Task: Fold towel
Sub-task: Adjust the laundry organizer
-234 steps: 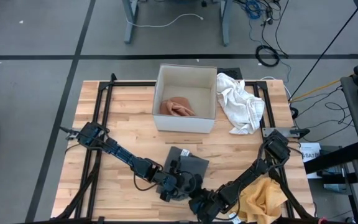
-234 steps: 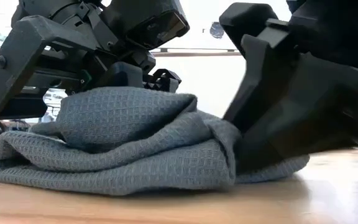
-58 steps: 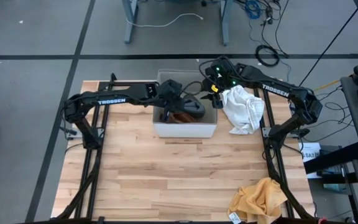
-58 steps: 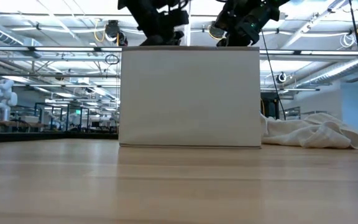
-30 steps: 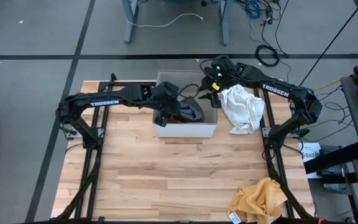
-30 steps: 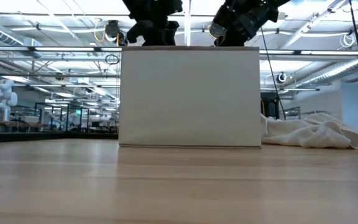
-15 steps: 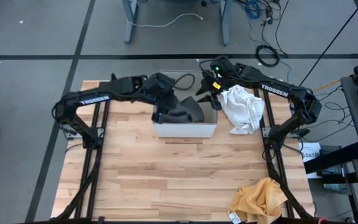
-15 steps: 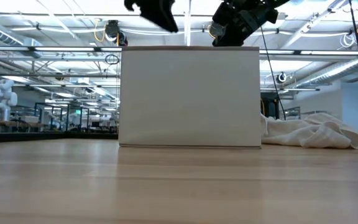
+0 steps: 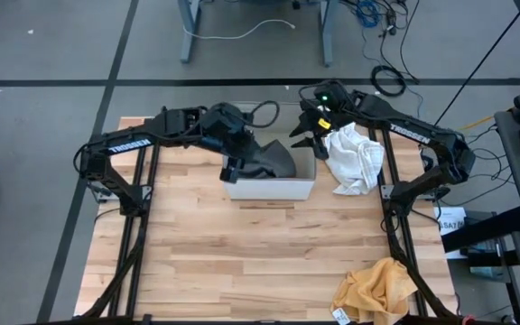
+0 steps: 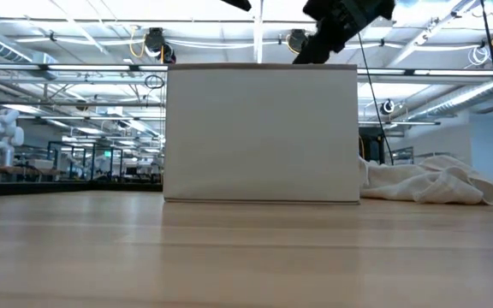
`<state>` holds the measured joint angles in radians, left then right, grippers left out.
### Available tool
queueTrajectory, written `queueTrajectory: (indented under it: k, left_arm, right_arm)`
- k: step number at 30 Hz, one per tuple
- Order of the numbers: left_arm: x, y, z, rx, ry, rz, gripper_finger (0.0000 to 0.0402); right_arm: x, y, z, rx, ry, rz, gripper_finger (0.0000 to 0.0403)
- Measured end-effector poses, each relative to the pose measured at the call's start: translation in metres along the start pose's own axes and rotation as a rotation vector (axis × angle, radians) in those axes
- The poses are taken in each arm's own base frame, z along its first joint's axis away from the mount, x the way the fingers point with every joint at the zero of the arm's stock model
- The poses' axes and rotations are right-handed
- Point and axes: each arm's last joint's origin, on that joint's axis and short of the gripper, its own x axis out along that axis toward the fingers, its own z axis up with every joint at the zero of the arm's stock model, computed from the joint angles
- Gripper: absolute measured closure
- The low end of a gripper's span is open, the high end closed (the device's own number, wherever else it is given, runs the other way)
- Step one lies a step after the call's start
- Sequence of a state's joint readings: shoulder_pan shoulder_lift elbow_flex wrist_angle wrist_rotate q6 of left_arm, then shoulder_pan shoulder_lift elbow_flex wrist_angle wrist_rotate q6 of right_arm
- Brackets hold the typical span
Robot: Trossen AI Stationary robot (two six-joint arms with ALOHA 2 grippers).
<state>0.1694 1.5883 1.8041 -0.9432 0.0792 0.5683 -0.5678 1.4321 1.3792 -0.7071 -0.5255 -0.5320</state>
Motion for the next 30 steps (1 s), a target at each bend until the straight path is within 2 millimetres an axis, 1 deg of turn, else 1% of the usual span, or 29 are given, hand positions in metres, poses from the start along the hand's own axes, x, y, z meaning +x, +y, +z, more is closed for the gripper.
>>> queueTrajectory:
  k: [5,9,11,16,25,30]
  left_arm:
    - [0.005,-0.022,0.008,-0.025,-0.027,-0.115,0.0239]
    - [0.015,-0.044,0.012,-0.011,-0.03,-0.181,0.0239]
    - [0.023,-0.056,0.011,0.003,-0.019,-0.211,0.0239]
    - [0.046,-0.086,0.007,0.013,-0.024,-0.264,0.0239]
    - [0.083,-0.136,-0.011,0.025,-0.045,-0.321,0.0239]
    - [0.1,-0.156,-0.025,0.02,-0.068,-0.313,0.0239]
  right_arm:
    - [-0.027,0.019,0.004,0.036,-0.008,0.004,0.0255]
    - [-0.042,0.038,0.004,0.096,0.022,0.043,0.0255]
    - [-0.046,0.048,0.003,0.131,0.051,0.072,0.0255]
    - [-0.049,0.068,-0.004,0.224,0.168,0.158,0.0255]
    - [-0.047,0.099,-0.012,0.365,0.379,0.275,0.0255]
    - [-0.043,0.11,-0.009,0.341,0.434,0.208,0.0255]
